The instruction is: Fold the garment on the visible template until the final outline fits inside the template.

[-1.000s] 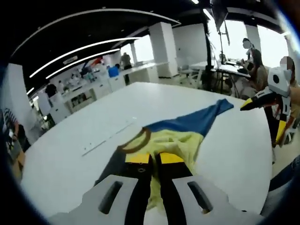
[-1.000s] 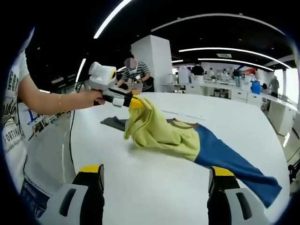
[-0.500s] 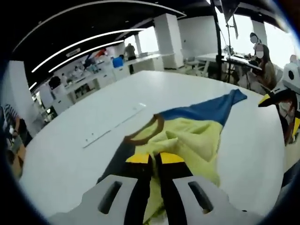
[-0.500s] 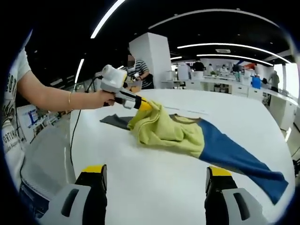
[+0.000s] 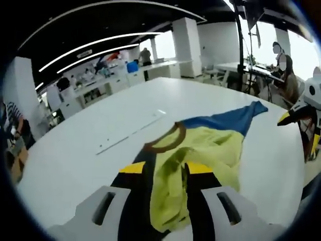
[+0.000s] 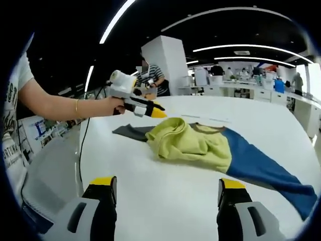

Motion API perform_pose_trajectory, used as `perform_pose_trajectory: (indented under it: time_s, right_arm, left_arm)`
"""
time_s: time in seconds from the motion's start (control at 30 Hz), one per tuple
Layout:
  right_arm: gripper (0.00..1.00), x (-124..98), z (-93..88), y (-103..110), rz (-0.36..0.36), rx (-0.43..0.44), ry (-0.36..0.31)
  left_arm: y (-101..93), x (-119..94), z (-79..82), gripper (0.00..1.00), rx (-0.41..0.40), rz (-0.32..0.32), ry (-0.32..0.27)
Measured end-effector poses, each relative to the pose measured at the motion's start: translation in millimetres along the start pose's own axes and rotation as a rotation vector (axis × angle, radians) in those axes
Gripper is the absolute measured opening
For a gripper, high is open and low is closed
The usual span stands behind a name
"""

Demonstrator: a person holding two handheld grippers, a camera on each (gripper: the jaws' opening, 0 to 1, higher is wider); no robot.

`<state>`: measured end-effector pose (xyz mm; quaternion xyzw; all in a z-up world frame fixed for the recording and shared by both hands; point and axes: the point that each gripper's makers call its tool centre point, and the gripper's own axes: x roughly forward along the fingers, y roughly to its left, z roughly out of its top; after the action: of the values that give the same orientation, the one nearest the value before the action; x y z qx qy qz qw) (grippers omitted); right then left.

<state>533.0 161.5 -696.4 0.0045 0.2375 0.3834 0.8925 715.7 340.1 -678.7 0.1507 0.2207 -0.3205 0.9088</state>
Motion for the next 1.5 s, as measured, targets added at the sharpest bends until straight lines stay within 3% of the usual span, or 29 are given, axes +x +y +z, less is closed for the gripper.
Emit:
perform_pose_trajectory:
  time_s: [0.2, 0.47, 0.87, 1.0, 1.07, 1.5]
  right_arm:
    - [0.78, 13.0, 9.0, 6.9, 0.031, -0.005, -0.015]
    - [0.73, 33.3, 21.5, 16.2, 0.074, -0.042, -0.021]
    - [0.62, 69.1, 20.1, 26.0, 0.122, -0.053, 0.007]
    - [0.58, 80.1, 17.3, 29.0, 0.138, -0.063, 0.021]
    - [0.55, 86.8, 15.6, 30.3, 0.148, -0.066, 0.028]
    - [0.34, 127.7, 8.3, 34.0, 0.191, -0.094, 0.043]
  left_arm:
    - [8.7, -9.9, -10.4, 0.39, -0.001, -0.011, 0.017]
    - [5.4, -13.3, -28.2, 0.44, -0.023, -0.063, 0.049]
    - [15.6, -21.1, -59.9, 0.31, -0.056, -0.044, 0.107]
    - [22.3, -20.9, -71.7, 0.27, -0.105, -0.021, 0.125]
    - [21.3, -19.1, -73.6, 0.26, -0.155, -0.03, 0.108]
    - [16.8, -7.5, -97.3, 0.19, -0.21, -0.035, 0.161]
